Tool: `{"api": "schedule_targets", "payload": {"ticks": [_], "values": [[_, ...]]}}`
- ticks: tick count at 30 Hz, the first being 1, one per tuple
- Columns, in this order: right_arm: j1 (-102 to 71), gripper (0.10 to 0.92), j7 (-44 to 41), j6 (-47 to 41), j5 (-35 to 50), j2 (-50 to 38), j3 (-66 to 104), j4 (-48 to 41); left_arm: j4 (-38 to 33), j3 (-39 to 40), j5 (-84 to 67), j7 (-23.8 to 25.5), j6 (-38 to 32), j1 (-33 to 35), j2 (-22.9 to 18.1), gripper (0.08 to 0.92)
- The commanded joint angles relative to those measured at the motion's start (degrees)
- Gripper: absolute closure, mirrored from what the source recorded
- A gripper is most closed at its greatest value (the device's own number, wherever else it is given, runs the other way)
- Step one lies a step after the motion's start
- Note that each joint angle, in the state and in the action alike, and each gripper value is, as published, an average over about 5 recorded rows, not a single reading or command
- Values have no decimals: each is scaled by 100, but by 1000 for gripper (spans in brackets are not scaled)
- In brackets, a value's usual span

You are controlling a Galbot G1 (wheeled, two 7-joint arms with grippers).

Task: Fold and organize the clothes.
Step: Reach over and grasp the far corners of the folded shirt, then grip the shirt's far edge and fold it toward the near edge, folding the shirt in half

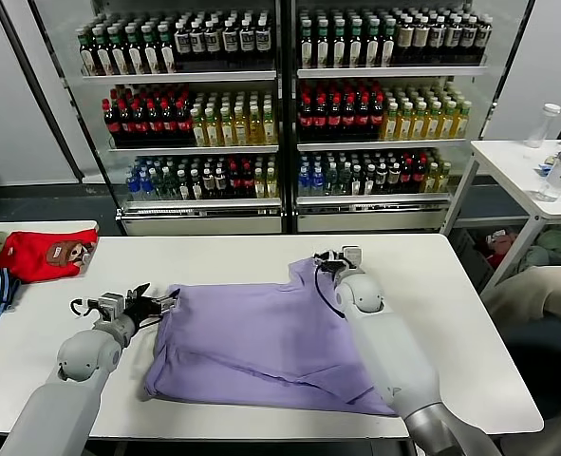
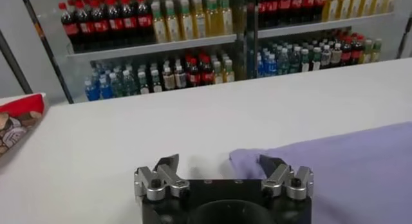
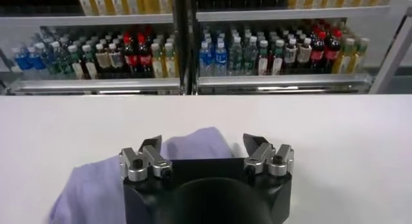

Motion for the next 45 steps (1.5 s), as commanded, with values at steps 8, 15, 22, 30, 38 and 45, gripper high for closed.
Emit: {"api": "schedule_targets", "payload": {"ticks": [8,15,22,30,38,45], "values": [[129,388,23,-7,-62,128,3,-370,171,49,-50,247,-6,-51,24,354],[69,577,20,-39,-52,96,5,-274,139,13,-50,272,-23,45,-5,562],[-149,777,-45,328,-51,-89,-63,441,14,-51,-352,257,-284,129,123,762],[-1409,909,573,-168,746,-1128,-153,3340,-752,-276,-1095,200,-493,712,462,916],[-3002,909,556,-294,888,-1779,477,5039,-1559,-596,-966,103,-604,1637,419,916],[-3644,909,454,-245,838,-1888,724,5387,-1682,-850,-841,45,-786,2060,379,916]]}}
